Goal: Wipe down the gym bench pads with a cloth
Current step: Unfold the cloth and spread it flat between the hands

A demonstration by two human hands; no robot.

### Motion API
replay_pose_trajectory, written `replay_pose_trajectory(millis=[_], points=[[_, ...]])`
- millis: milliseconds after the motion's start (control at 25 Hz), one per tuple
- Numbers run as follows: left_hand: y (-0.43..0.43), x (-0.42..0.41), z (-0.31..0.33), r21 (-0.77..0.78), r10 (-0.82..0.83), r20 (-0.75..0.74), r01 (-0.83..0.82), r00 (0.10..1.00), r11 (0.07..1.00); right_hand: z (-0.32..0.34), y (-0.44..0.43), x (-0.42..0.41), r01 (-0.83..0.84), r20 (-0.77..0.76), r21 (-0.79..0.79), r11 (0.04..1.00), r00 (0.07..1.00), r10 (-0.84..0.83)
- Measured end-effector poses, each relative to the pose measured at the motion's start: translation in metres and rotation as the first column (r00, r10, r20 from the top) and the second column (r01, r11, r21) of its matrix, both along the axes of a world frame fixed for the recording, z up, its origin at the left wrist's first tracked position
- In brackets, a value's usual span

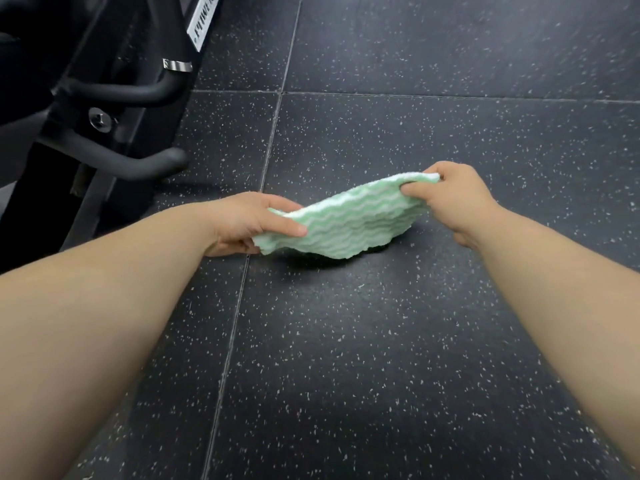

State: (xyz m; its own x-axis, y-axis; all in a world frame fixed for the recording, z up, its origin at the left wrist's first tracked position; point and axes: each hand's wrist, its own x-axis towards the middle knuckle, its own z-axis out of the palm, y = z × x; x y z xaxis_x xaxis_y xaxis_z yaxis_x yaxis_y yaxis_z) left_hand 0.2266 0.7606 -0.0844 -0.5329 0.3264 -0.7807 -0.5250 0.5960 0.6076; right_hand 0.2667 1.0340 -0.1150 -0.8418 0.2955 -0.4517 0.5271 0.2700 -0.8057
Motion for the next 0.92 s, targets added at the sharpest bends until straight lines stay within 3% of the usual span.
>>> replay_pose_trajectory(millis=[80, 160, 280, 320, 400, 480, 560, 640, 720, 920], points=[[-0.002, -0.005, -0.004, -0.196, -0.096, -0.14, 0.067, 0.985, 0.978, -0.001, 0.0, -0.002, 0.017, -0.027, -0.021, 1.0, 0.999, -0.018], [-0.003, -0.009, -0.008, -0.366, -0.104, -0.35, -0.034, 0.931, 0.93, -0.003, 0.0, -0.004, 0.055, -0.072, -0.04, 0.998, 0.996, -0.058], [-0.004, -0.012, -0.01, -0.577, -0.277, -0.568, -0.135, 0.775, 0.805, -0.003, -0.001, -0.004, 0.144, -0.116, -0.076, 0.987, 0.982, -0.152], [-0.002, -0.011, -0.011, -0.574, -0.294, -0.619, -0.164, 0.728, 0.802, -0.003, -0.005, -0.004, 0.155, -0.116, -0.12, 0.981, 0.979, -0.168], [0.009, -0.006, -0.011, -0.414, -0.144, -0.669, -0.204, 0.729, 0.887, -0.002, -0.023, -0.005, 0.147, -0.079, -0.232, 0.962, 0.982, -0.169], [0.03, 0.001, -0.01, -0.108, 0.067, -0.595, -0.162, 0.801, 0.981, 0.001, -0.051, -0.005, 0.12, 0.025, -0.413, 0.903, 0.992, -0.12], [0.049, 0.005, -0.005, 0.174, 0.2, -0.41, -0.139, 0.89, 0.975, 0.004, -0.073, -0.006, 0.163, 0.133, -0.63, 0.759, 0.986, -0.102], [0.055, 0.005, -0.001, 0.344, 0.325, -0.159, -0.256, 0.932, 0.903, 0.007, -0.077, -0.006, 0.231, 0.175, -0.75, 0.62, 0.973, -0.151], [0.05, 0.001, -0.001, 0.356, 0.391, -0.1, -0.334, 0.915, 0.873, 0.011, -0.076, -0.005, 0.188, 0.136, -0.793, 0.579, 0.982, -0.133], [0.026, -0.006, -0.01, 0.217, 0.487, -0.286, -0.439, 0.825, 0.872, 0.018, -0.092, -0.01, 0.123, 0.129, -0.751, 0.648, 0.991, -0.039]])
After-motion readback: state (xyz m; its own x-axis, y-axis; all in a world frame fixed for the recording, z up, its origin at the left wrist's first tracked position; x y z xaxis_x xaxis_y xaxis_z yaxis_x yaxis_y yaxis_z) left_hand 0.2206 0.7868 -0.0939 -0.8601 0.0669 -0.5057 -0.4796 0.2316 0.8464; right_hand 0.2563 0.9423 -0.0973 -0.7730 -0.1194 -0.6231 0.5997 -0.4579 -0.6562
